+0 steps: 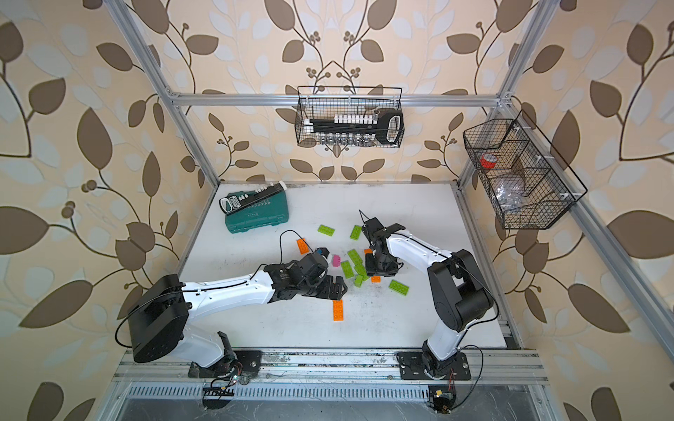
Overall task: Assemble a small pinwheel with lego
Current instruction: Pick up the lego brick from the center of the board.
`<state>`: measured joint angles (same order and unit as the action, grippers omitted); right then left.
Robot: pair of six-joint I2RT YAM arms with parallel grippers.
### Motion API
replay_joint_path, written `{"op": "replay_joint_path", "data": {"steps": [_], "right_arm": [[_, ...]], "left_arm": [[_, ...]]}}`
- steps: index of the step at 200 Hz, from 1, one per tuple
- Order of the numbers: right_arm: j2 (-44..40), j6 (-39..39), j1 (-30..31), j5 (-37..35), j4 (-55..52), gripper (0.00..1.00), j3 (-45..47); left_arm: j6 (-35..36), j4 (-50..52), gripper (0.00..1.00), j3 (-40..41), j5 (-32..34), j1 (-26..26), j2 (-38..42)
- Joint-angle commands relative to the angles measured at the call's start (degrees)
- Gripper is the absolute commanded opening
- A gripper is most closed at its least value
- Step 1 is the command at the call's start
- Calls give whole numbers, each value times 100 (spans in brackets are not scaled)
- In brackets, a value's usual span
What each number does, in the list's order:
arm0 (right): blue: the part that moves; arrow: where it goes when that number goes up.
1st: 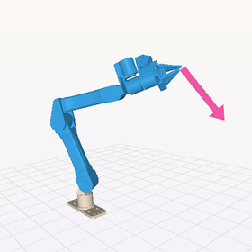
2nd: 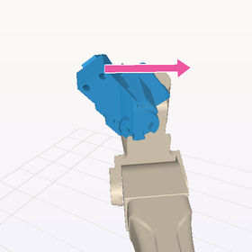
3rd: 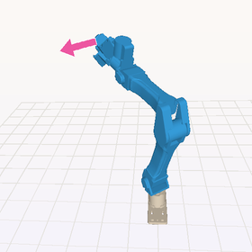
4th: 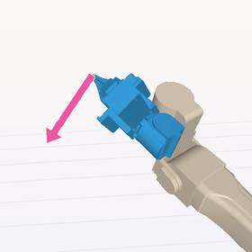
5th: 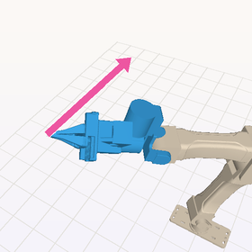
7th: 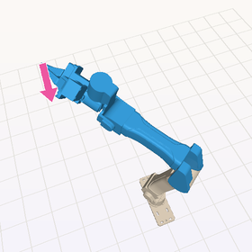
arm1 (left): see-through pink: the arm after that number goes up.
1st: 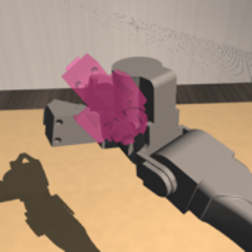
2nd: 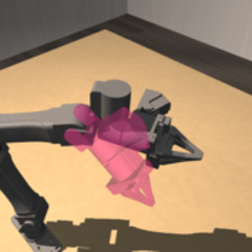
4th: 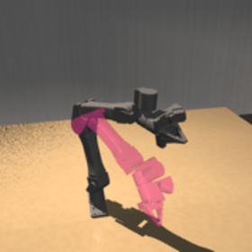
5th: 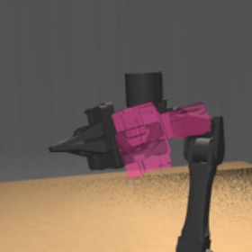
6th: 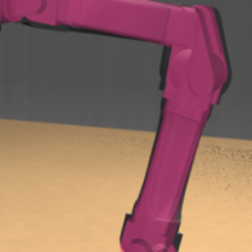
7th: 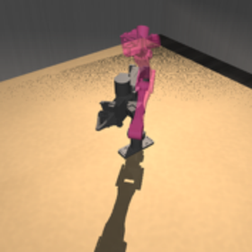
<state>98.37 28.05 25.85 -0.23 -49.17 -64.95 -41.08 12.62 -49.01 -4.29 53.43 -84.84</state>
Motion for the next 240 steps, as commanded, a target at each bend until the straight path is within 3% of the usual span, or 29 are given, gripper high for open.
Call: {"op": "replay_joint_path", "data": {"steps": [1,68,159,205,240], "right_arm": [[181,-98,-18,-107,-97,49,-207],[552,-104,-67,-162,-54,45,-315],[665,-106,-80,-53,-21,32,-218],[275,39,1,-35,-141,30,88],[-349,442,550,-94,-293,31,613]], "left_arm": [[-49,-45,99,41,82,1,127],[-62,3,99,93,140,1,178],[-116,21,99,160,174,1,178],[-260,158,99,331,335,9,496],[-528,456,99,555,709,413,769]]}}
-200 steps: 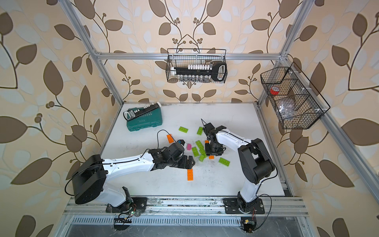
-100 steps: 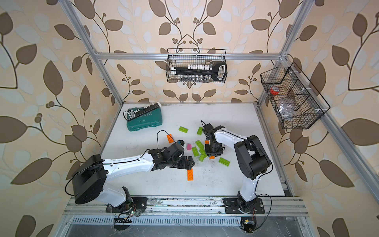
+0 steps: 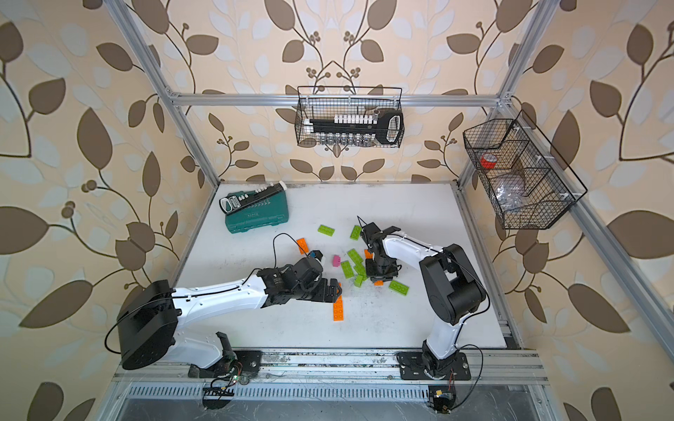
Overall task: Assemble a small pinwheel with lego
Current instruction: Pick up the lego brick from the center of the board, then place the lego brick at the center of the board.
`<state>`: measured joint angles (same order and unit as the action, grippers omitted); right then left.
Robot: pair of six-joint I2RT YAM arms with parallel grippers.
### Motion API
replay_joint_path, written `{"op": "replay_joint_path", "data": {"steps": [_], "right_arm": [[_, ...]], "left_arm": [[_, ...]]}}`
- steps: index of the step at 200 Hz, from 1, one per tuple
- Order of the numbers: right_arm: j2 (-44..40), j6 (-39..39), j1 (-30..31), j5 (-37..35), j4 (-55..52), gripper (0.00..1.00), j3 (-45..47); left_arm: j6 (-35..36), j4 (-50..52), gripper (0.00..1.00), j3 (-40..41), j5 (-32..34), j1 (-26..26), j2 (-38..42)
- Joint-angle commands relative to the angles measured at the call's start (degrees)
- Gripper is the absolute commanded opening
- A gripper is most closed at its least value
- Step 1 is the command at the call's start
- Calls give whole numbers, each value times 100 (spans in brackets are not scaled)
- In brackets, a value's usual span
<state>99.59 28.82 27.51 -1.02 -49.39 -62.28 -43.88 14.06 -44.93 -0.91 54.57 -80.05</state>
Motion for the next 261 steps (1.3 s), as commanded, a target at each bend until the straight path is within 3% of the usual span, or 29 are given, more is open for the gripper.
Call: {"op": "replay_joint_path", "data": {"steps": [1,51,87,118,134,170,199,261], "right_arm": [[-487,377,394,-18,-272,31,365],[-1179,1115,1438,93,-272,31,1160],[-1176,1226,1587,161,-87,34,1392],[-1189,1196,1608,104,-190,50,1281],[-1409,1192,1640,3,-332,52,1177],[-1787,1441,1761,-32,-495,34,1149],[-1705,1582,1907,-58,-431,24,1174],[-1321,1548,1903,-90,-242,19,1146]], "left_arm": [[-259,310,99,153,375,313,303],[-821,92,99,674,497,839,562],[-899,-168,99,728,394,853,422],[-998,-448,99,753,271,853,246],[-1067,-632,99,791,163,847,220],[-1064,-792,95,804,117,782,296],[-1070,-1432,87,1062,-375,316,402],[-877,-1539,82,1137,-595,-51,550]]}}
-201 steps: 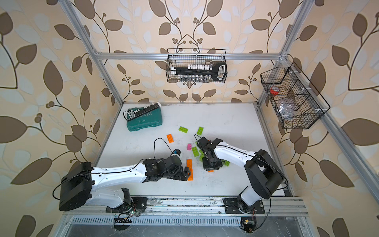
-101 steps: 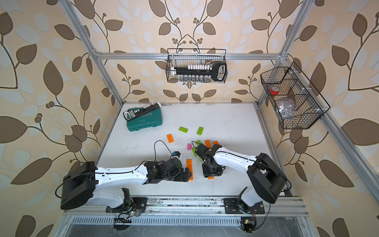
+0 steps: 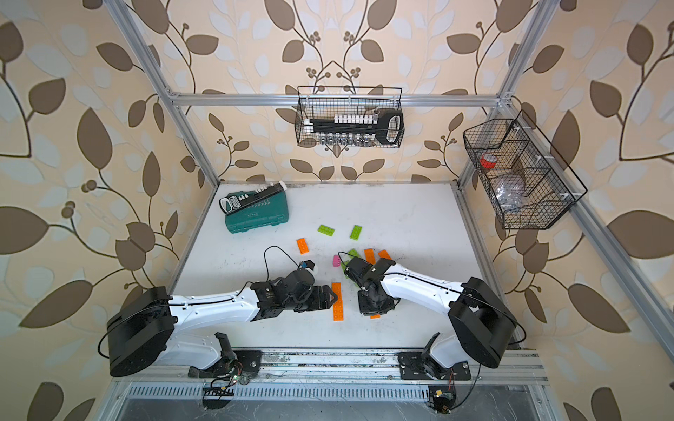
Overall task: Assemble a small pinwheel with lego
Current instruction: Place the lego brick at the center of the board, then pick up the lego brick from the center of the board.
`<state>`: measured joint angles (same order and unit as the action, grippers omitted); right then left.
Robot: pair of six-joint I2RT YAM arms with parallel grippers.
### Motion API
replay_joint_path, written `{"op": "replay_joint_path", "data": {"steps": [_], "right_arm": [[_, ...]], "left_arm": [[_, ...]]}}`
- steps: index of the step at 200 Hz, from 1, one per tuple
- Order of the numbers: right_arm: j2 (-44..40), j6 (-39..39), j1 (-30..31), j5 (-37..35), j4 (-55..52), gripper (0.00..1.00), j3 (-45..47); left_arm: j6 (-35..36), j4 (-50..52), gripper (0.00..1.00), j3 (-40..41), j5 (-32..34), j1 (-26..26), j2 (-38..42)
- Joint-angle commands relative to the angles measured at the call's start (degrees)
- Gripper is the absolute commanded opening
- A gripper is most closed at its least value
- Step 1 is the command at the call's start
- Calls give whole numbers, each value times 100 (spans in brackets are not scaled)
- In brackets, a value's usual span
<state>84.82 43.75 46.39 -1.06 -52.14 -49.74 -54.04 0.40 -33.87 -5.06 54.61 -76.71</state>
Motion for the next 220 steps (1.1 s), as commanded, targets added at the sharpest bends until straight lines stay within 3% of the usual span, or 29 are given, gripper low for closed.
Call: {"op": "replay_joint_path", "data": {"steps": [1,220], "right_arm": [[162,55,17,-86,35,19,-112],[504,221,119,75,125,13,36]], "left_arm": [[139,-173,82,30,-180,-56,216],[199,-12,83,25,-225,-56,183]]}}
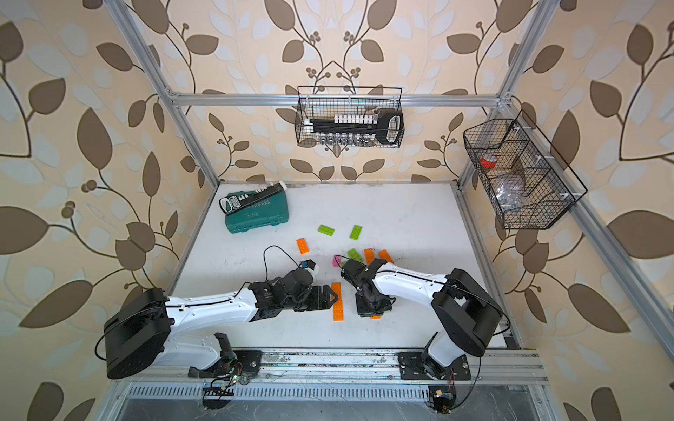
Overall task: Assemble a small pinwheel with lego
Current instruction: Pick up the lego brick from the center of the board.
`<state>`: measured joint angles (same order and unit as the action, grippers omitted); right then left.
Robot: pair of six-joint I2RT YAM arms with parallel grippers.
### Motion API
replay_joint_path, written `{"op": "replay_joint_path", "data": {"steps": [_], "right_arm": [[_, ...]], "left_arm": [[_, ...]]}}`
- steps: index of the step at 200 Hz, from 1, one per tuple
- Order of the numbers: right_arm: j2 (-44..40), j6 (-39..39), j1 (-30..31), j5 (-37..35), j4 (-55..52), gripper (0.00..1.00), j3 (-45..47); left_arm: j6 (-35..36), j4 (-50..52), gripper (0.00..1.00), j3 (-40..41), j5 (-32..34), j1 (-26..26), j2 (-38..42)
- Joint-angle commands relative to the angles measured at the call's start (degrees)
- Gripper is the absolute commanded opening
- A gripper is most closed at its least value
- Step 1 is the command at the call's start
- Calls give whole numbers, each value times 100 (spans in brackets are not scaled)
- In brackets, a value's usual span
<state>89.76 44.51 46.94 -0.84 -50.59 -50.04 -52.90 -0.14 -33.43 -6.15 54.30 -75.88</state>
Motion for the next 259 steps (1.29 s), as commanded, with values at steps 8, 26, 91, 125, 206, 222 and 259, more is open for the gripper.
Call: {"op": "replay_joint_path", "data": {"steps": [8,26,91,125,206,222,259], "right_arm": [[-40,162,69,58,-39,14,82],[-131,197,74,75,-62,16,76],[-169,216,81,35,-98,14,63],[-61,225,79,-26,-98,12,73],[165,224,80,16,25,10,192],[114,233,81,0,7,9,188],[-117,220,114,-76,-168,8,128]], "left_arm": [[83,42,84,-28,-127,-25,86],[87,40,84,-49,-141,-25,69],[96,76,84,-91,-137,-12,60],[123,118,84,-145,-154,-8,31],[154,128,84,-190,-167,-8,-50],[159,137,84,-203,-162,-8,-56],[154,112,84,-217,-174,-8,-69]]}}
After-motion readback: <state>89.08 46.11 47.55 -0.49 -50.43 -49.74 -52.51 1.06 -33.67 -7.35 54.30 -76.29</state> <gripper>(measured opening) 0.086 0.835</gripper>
